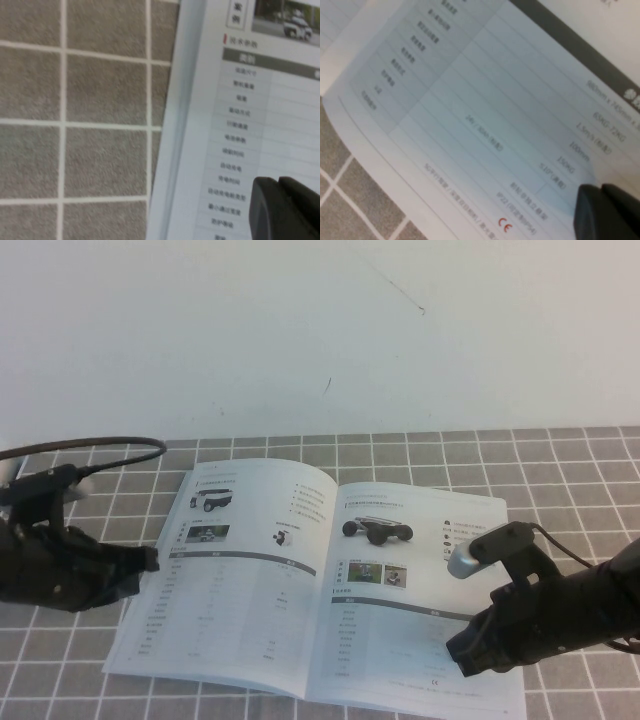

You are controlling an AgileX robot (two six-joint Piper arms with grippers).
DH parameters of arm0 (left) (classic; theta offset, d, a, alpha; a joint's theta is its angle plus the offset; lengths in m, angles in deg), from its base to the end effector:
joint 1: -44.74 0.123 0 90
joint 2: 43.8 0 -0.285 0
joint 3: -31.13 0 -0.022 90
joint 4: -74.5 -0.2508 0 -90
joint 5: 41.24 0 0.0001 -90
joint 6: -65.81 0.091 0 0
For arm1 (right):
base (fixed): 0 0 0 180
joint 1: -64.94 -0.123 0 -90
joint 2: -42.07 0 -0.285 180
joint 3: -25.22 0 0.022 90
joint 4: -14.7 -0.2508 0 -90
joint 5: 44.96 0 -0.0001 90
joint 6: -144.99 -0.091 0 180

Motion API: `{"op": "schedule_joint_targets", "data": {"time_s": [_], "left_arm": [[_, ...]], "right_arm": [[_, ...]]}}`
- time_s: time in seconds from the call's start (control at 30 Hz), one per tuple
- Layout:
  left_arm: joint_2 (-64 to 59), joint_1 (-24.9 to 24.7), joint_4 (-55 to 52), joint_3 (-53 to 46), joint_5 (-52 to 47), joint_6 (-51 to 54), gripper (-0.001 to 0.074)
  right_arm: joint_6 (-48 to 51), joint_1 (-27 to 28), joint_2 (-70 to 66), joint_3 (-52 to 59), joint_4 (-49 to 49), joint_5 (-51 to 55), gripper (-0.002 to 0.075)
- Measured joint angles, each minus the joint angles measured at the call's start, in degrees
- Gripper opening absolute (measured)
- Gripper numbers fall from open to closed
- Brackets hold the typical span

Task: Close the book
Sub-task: 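Close the open booklet and leave it lying on the table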

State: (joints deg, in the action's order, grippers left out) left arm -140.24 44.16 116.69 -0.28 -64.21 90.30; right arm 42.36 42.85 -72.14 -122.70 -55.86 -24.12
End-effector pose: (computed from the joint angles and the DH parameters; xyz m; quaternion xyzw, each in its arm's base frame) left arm 0.2932 -0.0269 0.1975 -0.0825 0.9433 -0.1660 0.2754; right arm 0.2781 0.1459 0.1098 -0.2871 0.9160 0.1920 0.2038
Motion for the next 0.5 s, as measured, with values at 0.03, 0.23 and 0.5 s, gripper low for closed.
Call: {"op": "schedule_joint_targets", "data": {"time_s": [0.03, 0.23, 0.5], "left_arm": [[-0.30, 0.00, -1.17, 0.57, 0.81, -1.25, -0.0004], [-5.16, 0.00, -4.64, 3.27, 1.45, -3.97, -0.0004], [-10.67, 1.20, -6.17, 5.12, 5.21, -5.63, -0.0004]], "right_arm": [[-0.09, 0.00, -0.10, 0.00, 0.00, 0.13, -0.0003], [-0.88, 0.00, -0.10, 0.00, 0.00, 0.13, -0.0003], [-1.31, 0.00, -0.21, -0.09, 0.00, 0.26, -0.0003]]}}
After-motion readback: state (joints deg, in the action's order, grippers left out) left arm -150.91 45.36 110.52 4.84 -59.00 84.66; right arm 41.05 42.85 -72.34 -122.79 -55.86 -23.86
